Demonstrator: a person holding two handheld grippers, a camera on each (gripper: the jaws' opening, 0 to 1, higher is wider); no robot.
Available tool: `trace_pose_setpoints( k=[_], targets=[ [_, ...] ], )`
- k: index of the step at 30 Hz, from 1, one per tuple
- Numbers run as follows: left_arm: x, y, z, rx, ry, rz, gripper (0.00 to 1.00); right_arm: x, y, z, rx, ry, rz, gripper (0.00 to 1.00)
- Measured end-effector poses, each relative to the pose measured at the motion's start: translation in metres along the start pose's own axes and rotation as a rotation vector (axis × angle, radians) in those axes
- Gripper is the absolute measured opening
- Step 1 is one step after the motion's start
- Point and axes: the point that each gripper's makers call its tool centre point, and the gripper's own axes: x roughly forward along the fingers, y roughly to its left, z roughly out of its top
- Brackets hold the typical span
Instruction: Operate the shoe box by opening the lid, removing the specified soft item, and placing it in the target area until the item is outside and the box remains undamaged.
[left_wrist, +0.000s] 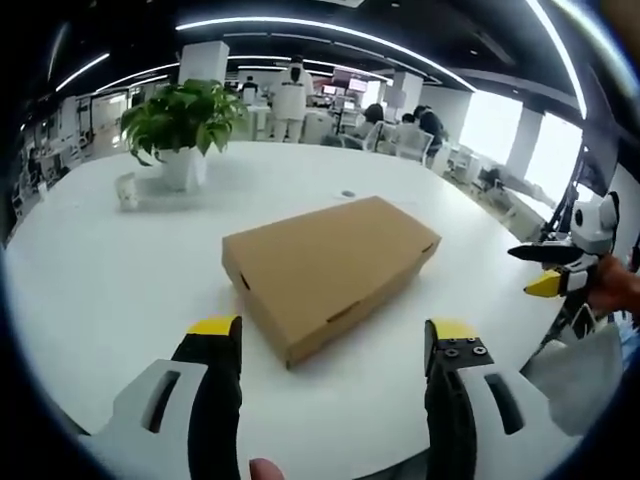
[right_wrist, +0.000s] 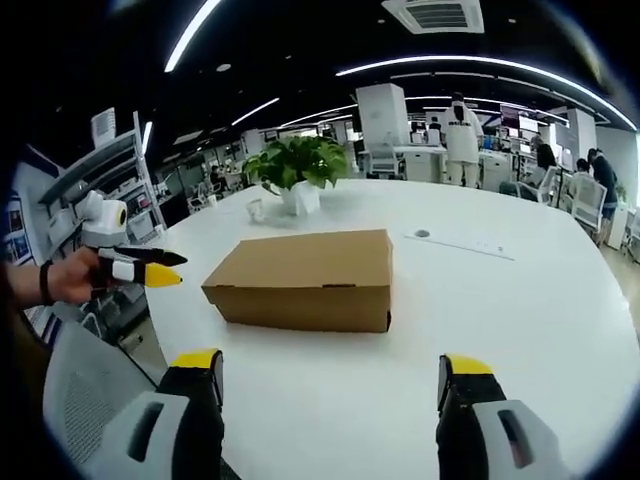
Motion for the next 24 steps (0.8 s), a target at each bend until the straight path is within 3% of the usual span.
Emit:
trace_pose_setpoints(
  k=[15, 24],
  targets=[
    [0.027, 0.013, -0.012, -0.004, 0.05, 0.006, 0.74, 0.053, -0.005, 0.018, -0.061, 0.032, 0.066, 0.86],
    [0.04, 0.023, -0.019, -0.023, 0.076, 0.016, 0.74, 0.082, -0.011, 0.019, -0.087, 0.061, 0.099, 0.84]
  ],
)
